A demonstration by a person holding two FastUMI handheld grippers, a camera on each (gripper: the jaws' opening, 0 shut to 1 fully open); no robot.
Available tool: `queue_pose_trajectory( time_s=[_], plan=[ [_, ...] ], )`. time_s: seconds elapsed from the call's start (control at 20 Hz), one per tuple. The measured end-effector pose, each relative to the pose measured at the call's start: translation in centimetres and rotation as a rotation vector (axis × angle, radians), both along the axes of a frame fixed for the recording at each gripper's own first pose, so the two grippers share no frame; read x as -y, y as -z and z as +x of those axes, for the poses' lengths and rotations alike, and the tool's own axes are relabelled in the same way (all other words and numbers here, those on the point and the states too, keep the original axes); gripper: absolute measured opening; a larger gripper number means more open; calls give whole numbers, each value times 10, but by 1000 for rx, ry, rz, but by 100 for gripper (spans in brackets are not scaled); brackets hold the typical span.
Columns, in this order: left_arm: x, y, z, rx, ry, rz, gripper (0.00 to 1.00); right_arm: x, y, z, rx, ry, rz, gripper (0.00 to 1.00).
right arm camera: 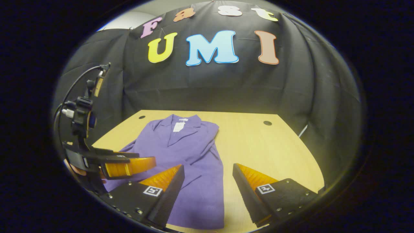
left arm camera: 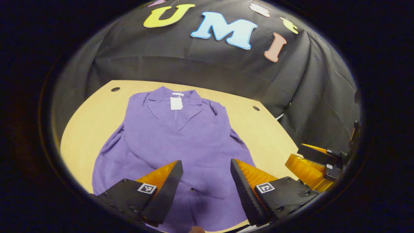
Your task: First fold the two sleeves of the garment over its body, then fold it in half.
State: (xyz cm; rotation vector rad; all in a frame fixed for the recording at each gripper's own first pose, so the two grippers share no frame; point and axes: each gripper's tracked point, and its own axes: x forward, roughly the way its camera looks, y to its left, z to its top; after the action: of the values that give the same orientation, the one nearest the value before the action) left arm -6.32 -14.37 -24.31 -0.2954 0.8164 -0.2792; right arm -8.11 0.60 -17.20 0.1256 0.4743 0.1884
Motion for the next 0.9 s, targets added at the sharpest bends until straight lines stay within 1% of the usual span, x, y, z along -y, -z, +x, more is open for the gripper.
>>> queue_pose_trajectory(
  time_s=[0.05, 0.1, 0.15, 0.2, 0.35, 0.4, 0.45, 0.55, 0.65, 0.75, 0.8, 0.9],
  plan=[
    [-12, 0, -7, -2, -10, 7, 98, 2, 3, -3, -1, 17, -19, 90],
    [-25, -1, -12, -5, -19, 11, 98, 3, 7, -5, -4, 33, -35, 95],
    [-37, -2, -17, -8, -28, 16, 94, 2, 11, -10, -13, 43, -36, 94],
    [-51, -2, -23, -13, -38, 25, 98, 1, 14, -14, -24, 56, -29, 94],
    [-91, 7, -42, -33, -68, 53, 98, 1, 28, -29, -65, 97, -25, 94],
    [-105, 12, -48, -47, -75, 68, 94, 4, 35, -34, -88, 111, -29, 94],
    [-119, 18, -55, -59, -84, 85, 94, 4, 42, -39, -107, 123, -28, 94],
    [-149, 30, -70, -71, -109, 115, 98, 3, 57, -50, -153, 142, -22, 94],
    [-173, 40, -87, -101, -130, 125, 94, 5, 69, -60, -186, 166, -16, 94],
    [-195, 50, -99, -119, -144, 143, 94, 3, 81, -68, -219, 178, -7, 94],
    [-202, 53, -103, -130, -143, 150, 98, 3, 87, -72, -238, 182, -4, 94],
    [-215, 61, -113, -144, -134, 157, 100, 3, 97, -78, -268, 198, 17, 94]
  ],
)
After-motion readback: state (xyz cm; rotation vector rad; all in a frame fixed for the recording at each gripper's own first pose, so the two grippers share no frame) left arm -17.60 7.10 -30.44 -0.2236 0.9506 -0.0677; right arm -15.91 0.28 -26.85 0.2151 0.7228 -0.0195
